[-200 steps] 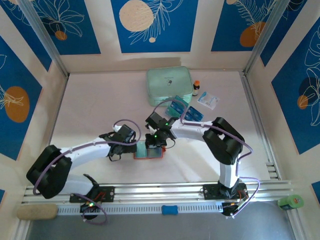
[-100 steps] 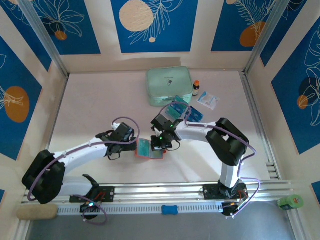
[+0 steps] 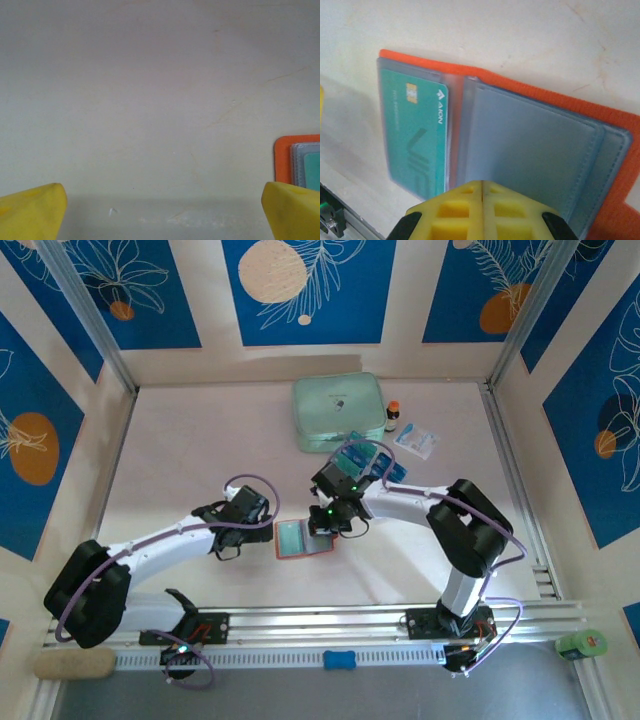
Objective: Put the credit cards into the card holder
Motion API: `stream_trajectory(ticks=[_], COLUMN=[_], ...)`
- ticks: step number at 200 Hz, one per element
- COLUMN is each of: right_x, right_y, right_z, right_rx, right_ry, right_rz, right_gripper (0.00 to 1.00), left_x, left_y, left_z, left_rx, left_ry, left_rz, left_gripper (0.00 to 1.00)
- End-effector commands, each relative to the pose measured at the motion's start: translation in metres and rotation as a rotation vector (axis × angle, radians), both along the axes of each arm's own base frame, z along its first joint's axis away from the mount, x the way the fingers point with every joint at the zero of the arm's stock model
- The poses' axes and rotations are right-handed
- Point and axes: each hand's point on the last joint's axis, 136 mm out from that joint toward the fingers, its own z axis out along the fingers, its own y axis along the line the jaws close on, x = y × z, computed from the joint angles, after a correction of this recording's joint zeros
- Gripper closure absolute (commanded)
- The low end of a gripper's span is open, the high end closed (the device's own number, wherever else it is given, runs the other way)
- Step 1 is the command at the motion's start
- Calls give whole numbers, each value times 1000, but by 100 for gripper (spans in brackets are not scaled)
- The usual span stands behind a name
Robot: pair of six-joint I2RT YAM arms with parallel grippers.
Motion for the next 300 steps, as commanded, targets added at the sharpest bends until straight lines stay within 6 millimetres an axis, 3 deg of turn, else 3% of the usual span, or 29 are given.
stream_trajectory(ticks=[1,84,233,300], right_x=[-5,-11,-19,-20], right_y=[6,28,39,44], right_z=[14,8,-8,-4], right_rx=[26,41,25,46], right_ry=[-6,9,48,53], right_rz=[23,46,71,75], right_gripper=[100,100,100,100], left_x=[2,-3,-7,-7], left_y=[2,3,3,2], left_z=[5,-13,-34,-36], left_rx=[0,10,34,34], left_ry=[-5,35,84,86], left_rz=[1,5,-5,-7], left_gripper=[0,0,0,0])
